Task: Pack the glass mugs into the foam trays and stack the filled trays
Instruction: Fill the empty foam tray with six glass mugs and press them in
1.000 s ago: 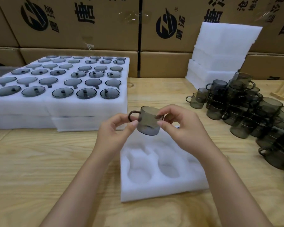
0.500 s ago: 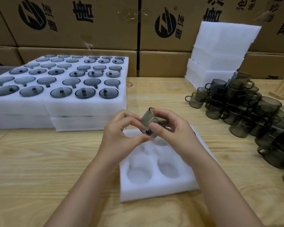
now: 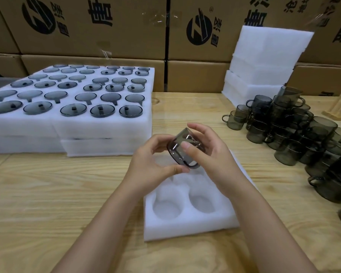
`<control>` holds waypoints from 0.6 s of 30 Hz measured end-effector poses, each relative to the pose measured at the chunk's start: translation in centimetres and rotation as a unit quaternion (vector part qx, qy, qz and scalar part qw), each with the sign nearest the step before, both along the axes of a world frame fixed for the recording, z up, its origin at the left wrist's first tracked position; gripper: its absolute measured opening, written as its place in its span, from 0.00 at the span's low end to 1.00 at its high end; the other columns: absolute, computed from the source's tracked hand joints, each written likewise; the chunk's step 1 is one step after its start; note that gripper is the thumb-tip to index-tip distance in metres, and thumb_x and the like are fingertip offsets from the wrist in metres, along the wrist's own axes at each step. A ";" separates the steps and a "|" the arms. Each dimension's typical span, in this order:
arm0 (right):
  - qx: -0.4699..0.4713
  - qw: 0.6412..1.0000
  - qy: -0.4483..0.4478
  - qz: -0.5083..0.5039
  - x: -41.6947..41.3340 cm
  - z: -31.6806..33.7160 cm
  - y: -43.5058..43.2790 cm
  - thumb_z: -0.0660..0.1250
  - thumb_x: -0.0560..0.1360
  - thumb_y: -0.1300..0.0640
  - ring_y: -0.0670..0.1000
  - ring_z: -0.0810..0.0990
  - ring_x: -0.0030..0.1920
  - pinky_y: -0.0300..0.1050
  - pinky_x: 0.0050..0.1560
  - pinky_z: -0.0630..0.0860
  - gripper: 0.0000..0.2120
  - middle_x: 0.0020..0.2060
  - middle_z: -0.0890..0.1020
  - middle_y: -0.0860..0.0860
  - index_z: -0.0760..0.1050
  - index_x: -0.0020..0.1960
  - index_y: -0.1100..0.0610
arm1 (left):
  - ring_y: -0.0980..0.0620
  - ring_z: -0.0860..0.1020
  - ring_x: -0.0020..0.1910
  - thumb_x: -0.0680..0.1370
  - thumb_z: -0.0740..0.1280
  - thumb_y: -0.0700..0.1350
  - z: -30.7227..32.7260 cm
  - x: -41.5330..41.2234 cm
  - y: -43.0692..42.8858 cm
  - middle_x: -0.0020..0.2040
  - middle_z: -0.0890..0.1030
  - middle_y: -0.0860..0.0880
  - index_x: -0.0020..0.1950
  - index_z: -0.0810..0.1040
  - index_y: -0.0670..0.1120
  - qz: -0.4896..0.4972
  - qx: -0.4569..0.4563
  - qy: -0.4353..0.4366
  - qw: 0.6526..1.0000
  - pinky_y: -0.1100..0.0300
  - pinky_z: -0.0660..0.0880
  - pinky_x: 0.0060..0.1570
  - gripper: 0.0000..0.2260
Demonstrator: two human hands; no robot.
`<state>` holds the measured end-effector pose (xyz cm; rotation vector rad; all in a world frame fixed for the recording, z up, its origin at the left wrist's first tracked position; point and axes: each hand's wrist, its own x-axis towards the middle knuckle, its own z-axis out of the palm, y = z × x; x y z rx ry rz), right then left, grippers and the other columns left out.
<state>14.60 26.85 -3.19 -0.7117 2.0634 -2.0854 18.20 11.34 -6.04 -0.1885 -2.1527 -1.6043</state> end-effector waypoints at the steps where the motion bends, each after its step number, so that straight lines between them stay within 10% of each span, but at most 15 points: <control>1: -0.003 1.000 0.003 -0.012 -0.1 0.1 0.0 0.73 0.71 0.57 0.45 0.80 0.51 0.37 0.52 0.76 0.21 0.53 0.81 0.52 0.73 0.62 0.53 | 0.60 0.79 0.51 0.56 0.83 0.44 0.0 0.0 -0.1 0.48 0.82 0.62 0.53 0.76 0.57 -0.007 -0.011 0.002 1.000 0.67 0.72 0.55 0.30; 18: 0.191 0.977 0.060 0.076 -3.8 0.5 2.8 0.73 0.70 0.63 0.46 0.79 0.51 0.39 0.54 0.75 0.17 0.51 0.80 0.50 0.75 0.55 0.49 | 0.65 0.74 0.62 0.73 0.63 0.25 -1.4 -0.6 -1.6 0.58 0.80 0.60 0.53 0.80 0.55 -0.017 -0.009 -0.053 0.998 0.65 0.67 0.65 0.25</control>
